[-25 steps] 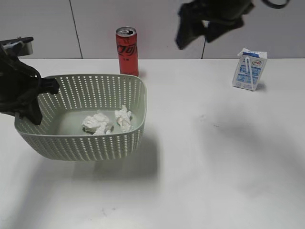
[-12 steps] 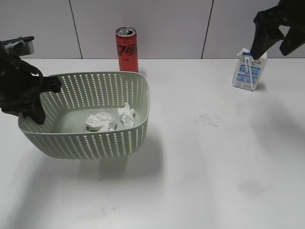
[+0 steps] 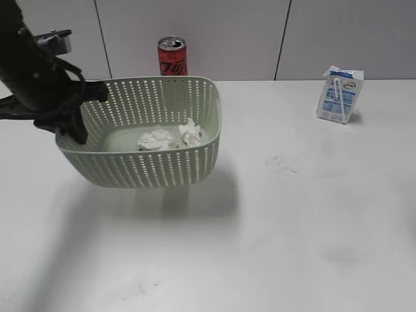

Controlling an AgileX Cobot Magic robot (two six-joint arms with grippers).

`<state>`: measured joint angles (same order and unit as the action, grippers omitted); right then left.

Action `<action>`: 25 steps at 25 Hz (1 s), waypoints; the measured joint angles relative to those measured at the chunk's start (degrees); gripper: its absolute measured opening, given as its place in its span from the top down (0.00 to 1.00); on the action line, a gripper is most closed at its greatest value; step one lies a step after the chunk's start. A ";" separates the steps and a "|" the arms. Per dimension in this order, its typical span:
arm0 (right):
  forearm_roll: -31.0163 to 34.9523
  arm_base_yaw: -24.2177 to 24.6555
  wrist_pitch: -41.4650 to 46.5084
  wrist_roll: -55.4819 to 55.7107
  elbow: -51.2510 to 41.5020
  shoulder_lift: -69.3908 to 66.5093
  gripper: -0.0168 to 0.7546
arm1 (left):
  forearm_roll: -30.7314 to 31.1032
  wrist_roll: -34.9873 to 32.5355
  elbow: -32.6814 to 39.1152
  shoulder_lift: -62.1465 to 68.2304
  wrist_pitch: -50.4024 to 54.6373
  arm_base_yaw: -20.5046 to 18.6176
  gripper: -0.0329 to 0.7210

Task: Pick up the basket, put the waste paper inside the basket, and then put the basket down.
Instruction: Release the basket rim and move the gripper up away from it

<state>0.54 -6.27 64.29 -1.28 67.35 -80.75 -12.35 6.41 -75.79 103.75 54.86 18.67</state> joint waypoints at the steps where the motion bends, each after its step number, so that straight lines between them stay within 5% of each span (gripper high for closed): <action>1: 0.21 0.00 -1.26 0.23 -2.93 2.86 0.23 | -0.34 0.00 -1.44 1.86 0.00 0.42 0.96; 9: 2.08 0.00 -11.19 0.64 -26.04 28.19 0.23 | -0.80 0.01 -12.12 15.39 1.21 3.06 0.96; 18: 2.78 0.00 -21.10 1.58 -41.27 54.56 0.23 | 0.24 0.01 -13.31 17.08 0.54 3.42 0.94; 25: 2.85 0.00 -16.04 1.77 -38.83 66.99 0.23 | 0.40 0.05 -13.36 17.08 1.13 3.42 0.66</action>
<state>3.39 -6.27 48.25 0.50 28.52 -13.76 -11.95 6.46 -89.15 120.82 56.00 22.09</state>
